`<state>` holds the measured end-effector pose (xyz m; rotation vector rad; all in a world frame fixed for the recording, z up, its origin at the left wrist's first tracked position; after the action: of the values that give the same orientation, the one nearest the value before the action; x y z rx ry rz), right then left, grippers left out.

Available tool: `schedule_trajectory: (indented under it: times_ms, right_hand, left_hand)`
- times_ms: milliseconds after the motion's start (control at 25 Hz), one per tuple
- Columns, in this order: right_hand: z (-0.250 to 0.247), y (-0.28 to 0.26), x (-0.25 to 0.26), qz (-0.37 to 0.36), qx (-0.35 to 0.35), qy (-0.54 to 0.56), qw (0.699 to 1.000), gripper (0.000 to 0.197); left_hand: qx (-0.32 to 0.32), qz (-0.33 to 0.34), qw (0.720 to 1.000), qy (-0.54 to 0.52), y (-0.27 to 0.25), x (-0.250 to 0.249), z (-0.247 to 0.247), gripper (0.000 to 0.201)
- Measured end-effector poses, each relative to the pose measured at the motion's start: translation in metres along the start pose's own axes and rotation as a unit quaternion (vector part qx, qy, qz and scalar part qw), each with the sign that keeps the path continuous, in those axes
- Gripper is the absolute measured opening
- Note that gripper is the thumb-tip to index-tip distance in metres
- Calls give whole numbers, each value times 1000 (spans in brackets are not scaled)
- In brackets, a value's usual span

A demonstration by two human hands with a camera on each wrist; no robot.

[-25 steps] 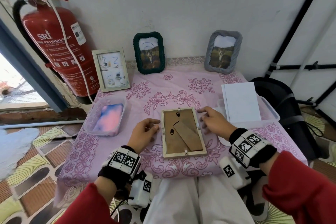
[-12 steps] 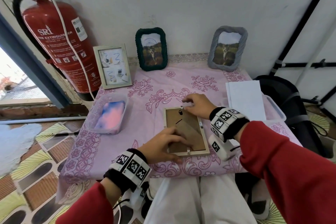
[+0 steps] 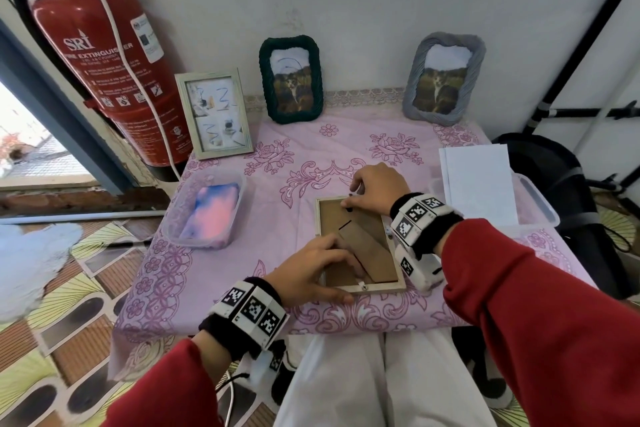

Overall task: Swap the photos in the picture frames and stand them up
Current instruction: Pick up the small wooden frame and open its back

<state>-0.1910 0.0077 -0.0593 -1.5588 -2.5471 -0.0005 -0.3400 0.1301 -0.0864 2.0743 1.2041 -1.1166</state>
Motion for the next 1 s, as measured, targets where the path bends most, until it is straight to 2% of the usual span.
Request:
schedule_trajectory:
  times_ms: [200,560,1000]
  right_hand:
    - [-2,0,-3,10,-1,15,1000,26]
    - [-4,2,-4,1,23,31,999,18]
    - [-3,8,-5,8,24,27,999,17]
  left_hand:
    - [-10,-11,999,-43,0,1,-1,31]
    - [-19,-22,995,-96,-1,6,1,22]
    - [-11,-16,994,-109,-1,7,1,15]
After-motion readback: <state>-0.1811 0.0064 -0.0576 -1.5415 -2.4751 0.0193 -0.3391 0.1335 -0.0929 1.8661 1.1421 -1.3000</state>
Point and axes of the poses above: each hand's wrist, its own y-axis towards the middle knuckle, its own z-axis out of the palm, x = y × z, the point moved 2 cm from there along y, towards the middle knuckle, and after that the axes turned 15 degrees about -y, right-handed, at the moved point
